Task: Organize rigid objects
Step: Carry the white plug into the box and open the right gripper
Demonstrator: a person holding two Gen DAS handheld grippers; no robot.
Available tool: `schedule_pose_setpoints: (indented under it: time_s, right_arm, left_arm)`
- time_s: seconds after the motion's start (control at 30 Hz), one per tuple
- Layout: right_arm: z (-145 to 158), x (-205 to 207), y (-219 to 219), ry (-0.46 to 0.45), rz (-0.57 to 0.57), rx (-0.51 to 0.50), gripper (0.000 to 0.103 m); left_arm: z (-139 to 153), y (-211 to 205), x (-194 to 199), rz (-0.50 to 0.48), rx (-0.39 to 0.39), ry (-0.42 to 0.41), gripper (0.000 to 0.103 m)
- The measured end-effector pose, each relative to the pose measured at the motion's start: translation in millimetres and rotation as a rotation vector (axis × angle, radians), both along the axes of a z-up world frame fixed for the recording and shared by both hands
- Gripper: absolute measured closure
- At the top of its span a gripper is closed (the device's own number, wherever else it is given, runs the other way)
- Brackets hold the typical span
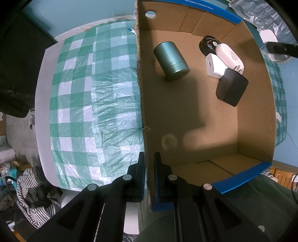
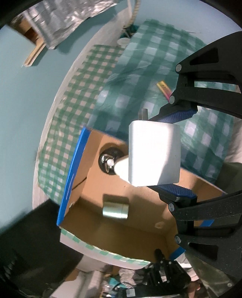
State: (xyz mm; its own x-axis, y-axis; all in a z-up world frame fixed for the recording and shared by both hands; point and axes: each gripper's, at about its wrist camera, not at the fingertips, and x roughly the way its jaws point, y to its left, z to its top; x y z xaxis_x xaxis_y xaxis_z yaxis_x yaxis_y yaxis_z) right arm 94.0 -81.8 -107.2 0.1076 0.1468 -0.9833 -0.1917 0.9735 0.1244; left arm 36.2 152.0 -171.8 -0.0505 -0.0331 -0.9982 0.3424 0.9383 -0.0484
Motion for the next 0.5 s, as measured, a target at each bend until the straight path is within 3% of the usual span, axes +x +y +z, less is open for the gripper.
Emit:
schedule_pose_setpoints:
  time_s: [0.5]
  right_arm:
    - [-22,21,42,0.032,0.141,-0.038,0.045]
  left_arm:
    - [-3,4,0,0.012,-0.001,0.004,0.095]
